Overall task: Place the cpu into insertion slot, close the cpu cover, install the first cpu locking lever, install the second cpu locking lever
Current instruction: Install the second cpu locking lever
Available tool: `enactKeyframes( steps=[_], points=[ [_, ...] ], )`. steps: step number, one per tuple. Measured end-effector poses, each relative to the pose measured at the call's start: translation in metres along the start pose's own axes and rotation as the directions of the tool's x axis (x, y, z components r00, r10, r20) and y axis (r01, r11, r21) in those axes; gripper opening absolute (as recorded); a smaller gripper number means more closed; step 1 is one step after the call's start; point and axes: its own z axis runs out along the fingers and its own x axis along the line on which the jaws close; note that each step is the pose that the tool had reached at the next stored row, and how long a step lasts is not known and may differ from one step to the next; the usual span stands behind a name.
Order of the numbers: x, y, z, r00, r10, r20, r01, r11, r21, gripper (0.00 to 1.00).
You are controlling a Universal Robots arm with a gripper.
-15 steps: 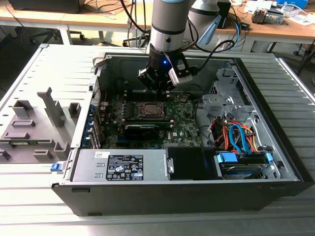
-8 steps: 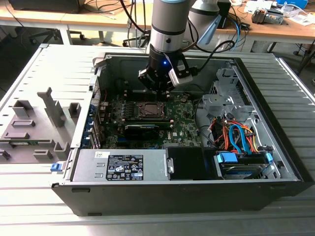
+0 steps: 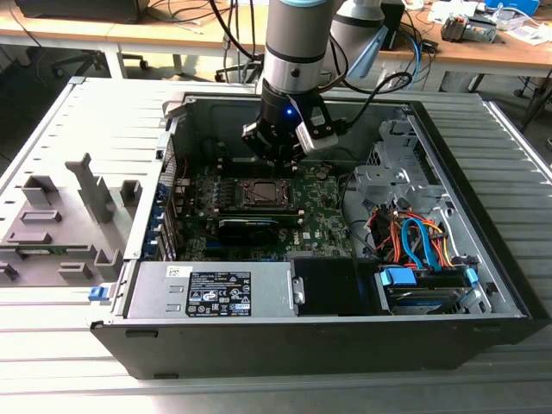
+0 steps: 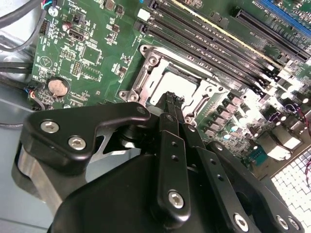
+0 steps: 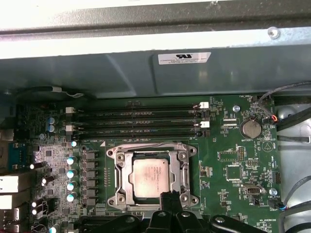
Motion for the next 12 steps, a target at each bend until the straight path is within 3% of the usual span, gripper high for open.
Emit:
enactKeyframes(
  steps=[12],
  points=[
    [-0.0001,-0.0030,-0.0001,1.0000,0.000,0.0000,0.000,1.0000,0.0000,0.11]
  ],
)
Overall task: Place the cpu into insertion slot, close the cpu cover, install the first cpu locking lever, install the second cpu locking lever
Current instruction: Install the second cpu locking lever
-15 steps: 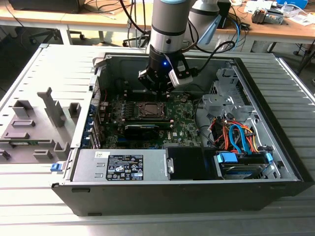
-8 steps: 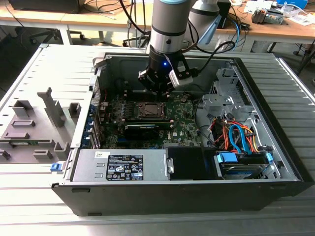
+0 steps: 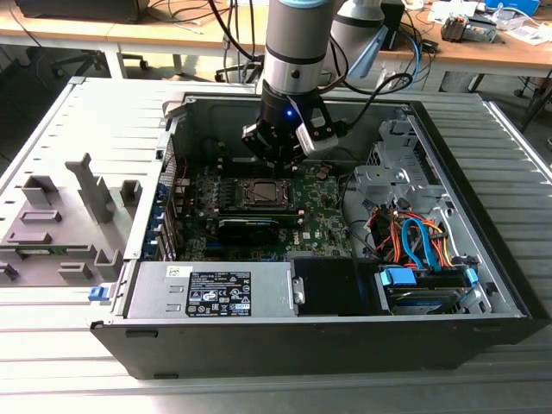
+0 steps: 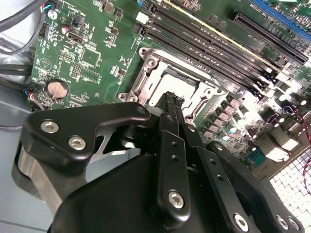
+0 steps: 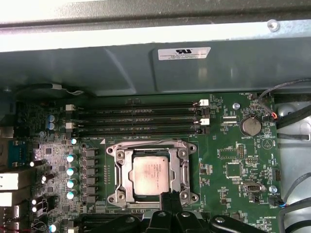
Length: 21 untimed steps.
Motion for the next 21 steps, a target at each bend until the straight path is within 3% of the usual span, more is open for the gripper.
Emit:
enactKeyframes(
  steps=[21],
  points=[
    [-0.0002,-0.0067,-0.0001,1.0000,0.000,0.0000,0.000,1.0000,0.0000,0.11]
  ],
)
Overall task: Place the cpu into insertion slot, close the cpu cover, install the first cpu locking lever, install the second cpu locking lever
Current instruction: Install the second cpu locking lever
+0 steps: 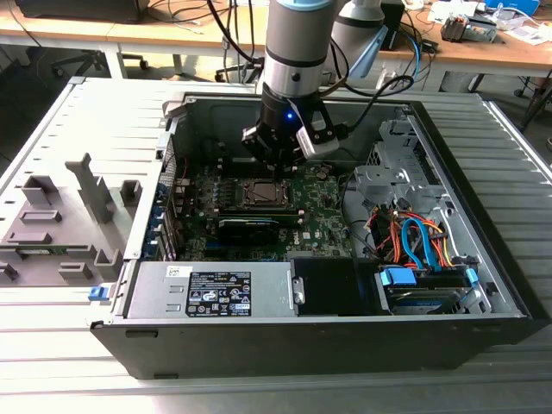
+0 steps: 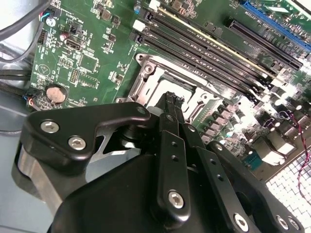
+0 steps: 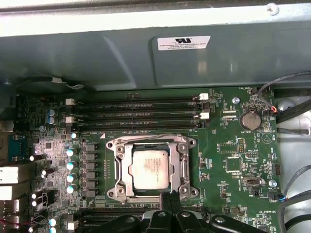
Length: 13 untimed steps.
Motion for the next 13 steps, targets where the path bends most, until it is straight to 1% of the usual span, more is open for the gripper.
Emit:
enactKeyframes(
  steps=[13],
  points=[
    [-0.0001,-0.0030,-0.0001,1.0000,0.000,-0.0001,0.000,1.0000,0.0000,0.11]
  ],
)
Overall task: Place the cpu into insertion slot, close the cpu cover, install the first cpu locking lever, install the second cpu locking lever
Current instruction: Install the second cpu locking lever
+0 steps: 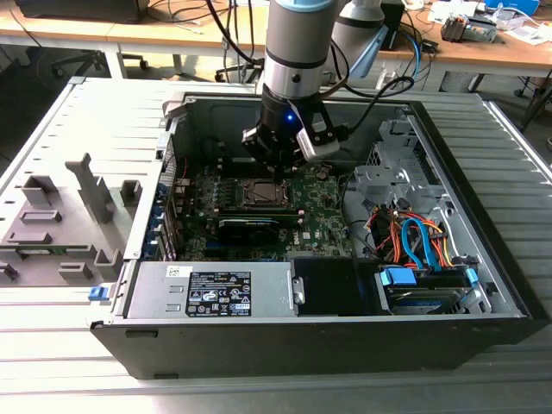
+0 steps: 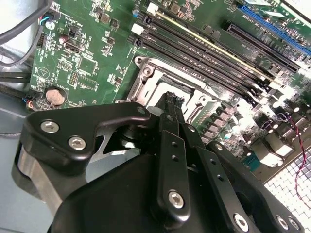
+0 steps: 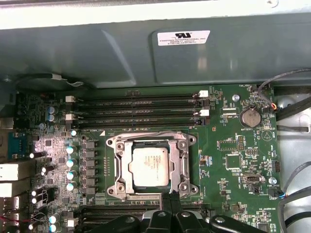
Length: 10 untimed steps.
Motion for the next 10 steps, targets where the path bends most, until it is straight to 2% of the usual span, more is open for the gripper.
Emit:
enactKeyframes(
  steps=[10],
  points=[
    [-0.0001,-0.0031,0.0000,1.0000,0.000,0.0000,0.000,1.0000,-0.0001,0.11]
  ],
)
